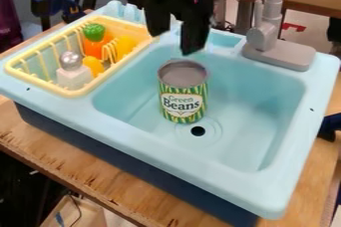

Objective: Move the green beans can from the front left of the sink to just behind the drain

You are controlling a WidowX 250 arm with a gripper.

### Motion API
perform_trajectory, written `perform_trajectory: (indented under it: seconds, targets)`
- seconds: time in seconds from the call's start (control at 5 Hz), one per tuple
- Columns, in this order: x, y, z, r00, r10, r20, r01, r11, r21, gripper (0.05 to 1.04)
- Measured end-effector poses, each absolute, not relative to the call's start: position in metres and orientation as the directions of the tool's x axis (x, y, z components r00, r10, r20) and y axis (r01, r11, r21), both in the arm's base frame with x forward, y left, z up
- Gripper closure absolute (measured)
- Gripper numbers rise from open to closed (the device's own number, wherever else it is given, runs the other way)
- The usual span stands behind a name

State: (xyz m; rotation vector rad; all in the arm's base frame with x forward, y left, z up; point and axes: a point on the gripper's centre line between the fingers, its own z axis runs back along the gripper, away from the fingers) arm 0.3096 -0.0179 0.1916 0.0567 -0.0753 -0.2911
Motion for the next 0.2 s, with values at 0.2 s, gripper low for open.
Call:
perform_trajectory:
  seconds: [0.2]
  targets:
    - [0.2938, -0.0164, 0.2124, 0.95, -0.311, 0.038, 0.309, 0.949, 0.058, 0.082]
